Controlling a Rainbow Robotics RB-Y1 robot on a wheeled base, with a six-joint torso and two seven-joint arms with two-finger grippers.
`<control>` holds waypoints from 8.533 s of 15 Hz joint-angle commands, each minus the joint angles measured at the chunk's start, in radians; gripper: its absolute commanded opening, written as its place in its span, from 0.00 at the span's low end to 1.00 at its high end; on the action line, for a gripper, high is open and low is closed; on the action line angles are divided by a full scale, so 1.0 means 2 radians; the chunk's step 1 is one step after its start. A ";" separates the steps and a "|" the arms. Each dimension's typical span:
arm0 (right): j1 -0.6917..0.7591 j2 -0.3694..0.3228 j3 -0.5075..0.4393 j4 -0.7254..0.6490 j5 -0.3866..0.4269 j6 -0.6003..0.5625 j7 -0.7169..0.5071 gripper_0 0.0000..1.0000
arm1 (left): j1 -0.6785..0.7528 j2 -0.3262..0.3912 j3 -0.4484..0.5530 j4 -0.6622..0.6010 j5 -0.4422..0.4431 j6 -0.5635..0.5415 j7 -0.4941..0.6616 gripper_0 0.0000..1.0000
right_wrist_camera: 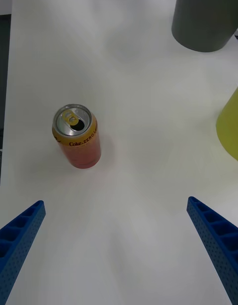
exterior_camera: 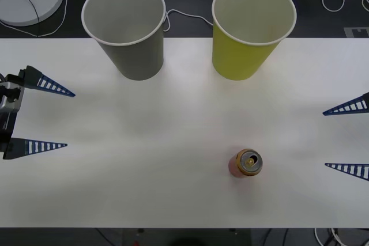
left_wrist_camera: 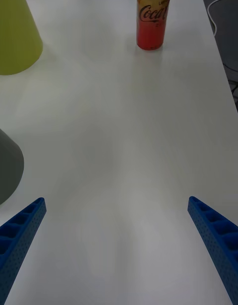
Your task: Put the can into the green bin and the plastic bottle into the gray bin
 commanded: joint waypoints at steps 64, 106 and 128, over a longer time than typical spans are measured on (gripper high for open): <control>-0.101 0.193 0.281 0.451 -0.202 0.113 0.450 1.00 | 0.000 0.000 0.000 0.000 0.000 0.000 0.000 1.00; -0.026 -0.045 0.026 -0.110 0.035 0.074 -0.493 0.00 | 0.000 0.000 0.000 0.000 0.000 0.000 0.000 1.00; -0.551 -0.133 0.351 0.160 0.124 -0.025 -0.634 0.00 | 0.000 0.000 0.000 0.000 0.000 0.000 0.000 1.00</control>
